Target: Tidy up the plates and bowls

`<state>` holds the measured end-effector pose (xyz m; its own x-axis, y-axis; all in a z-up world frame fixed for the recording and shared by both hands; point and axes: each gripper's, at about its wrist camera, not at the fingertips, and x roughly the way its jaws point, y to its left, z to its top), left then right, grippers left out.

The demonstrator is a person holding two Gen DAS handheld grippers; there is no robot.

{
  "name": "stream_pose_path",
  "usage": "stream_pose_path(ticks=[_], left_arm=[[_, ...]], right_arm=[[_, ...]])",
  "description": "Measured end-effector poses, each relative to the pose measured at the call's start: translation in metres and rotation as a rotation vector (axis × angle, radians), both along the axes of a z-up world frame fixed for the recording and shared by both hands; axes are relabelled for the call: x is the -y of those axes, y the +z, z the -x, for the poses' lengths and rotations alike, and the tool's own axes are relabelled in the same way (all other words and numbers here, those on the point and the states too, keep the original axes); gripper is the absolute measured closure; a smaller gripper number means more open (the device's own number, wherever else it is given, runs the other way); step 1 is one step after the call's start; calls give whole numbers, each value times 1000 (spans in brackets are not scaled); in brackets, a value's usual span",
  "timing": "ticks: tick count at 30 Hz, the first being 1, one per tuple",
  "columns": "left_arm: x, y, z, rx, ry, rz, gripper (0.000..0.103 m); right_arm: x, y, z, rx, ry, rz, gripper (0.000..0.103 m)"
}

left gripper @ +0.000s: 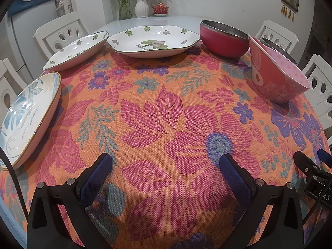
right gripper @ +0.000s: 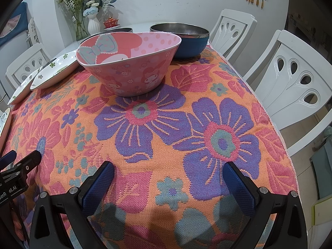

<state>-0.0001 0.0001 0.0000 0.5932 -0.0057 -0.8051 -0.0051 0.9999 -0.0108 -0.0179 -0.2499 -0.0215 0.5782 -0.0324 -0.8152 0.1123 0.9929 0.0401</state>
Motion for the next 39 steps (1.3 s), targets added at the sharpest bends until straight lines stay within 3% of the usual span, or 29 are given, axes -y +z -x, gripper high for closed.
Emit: stream_pose_path(ticks=[13,18,20,23,26,34,39], left_arm=[[0,0,-2,-10,6,-3,0],[0,0,-8,-50,-6,-10,0],[0,2,-10,-71,-20,-13,0],[-2,8,-4,-115,-37,-28,0],[-11,29,15,-74,-15,-52,1],[-85,102,63,49,115,-13,1],[-159,130,74,71,227,-28,1]], right_arm=[[0,0,0,-2,-1,6,0],[-1,0,0,-11,-36,-6,0],[-3,1,0,-40,-95,-16,0],[-5,5,-4,-171,-170,-30,0],[-6,6,-8,-265,-198,-68,0],[-18,12,-7,-312,-103,-29,0],[-65,50,12,-239,4,-29,0]])
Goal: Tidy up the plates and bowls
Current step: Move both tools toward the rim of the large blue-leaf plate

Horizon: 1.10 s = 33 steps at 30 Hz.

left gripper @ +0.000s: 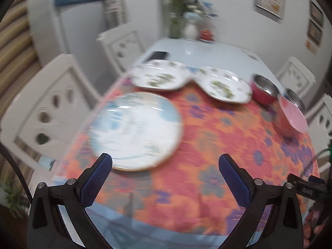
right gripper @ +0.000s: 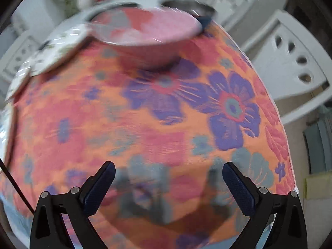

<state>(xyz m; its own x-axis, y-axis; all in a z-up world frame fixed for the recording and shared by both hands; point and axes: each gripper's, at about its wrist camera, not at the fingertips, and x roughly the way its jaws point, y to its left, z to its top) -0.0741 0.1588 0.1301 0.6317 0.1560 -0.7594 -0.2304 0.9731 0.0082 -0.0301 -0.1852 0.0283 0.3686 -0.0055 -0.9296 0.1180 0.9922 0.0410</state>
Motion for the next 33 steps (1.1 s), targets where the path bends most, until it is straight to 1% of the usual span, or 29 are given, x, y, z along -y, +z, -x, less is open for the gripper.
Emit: stream_pose_path(ticks=[3,6,7,10,11,14,18,22,23,25,28,33], left_arm=[[-37,15,3,17,47,-25,1],[-66,25,4,40,79,-67,1],[-73,26,3,45,83,-72,1],[-98,24,-5,43,99,-64,1],[-105,23,-8,40,101,-57,1],[-127,14,-18,30,103,-36,1],[-145,-2,-33,4,85,-24,1],[-155,-18,-47,-23,62,-11,4],[-158,-21,-50,-30,56,-4,5],[-161,-27,-57,-43,46,4,6],[-164,-35,-66,-55,30,9,6],[-166,-48,-78,-83,-1,27,15]], right_arm=[[-57,39,4,81,129,-43,0],[-108,74,1,145,234,-80,0],[-131,90,2,178,281,-90,0],[-170,111,-3,226,353,-91,0],[-180,114,-5,227,365,-91,0],[-213,110,-17,210,391,-100,0],[-241,96,-31,178,399,-81,0],[-255,81,-51,148,395,-75,0],[-258,79,-53,144,394,-75,0],[-264,75,-59,135,392,-73,3],[-269,72,-65,131,386,-68,3],[-275,67,-73,122,381,-60,3]])
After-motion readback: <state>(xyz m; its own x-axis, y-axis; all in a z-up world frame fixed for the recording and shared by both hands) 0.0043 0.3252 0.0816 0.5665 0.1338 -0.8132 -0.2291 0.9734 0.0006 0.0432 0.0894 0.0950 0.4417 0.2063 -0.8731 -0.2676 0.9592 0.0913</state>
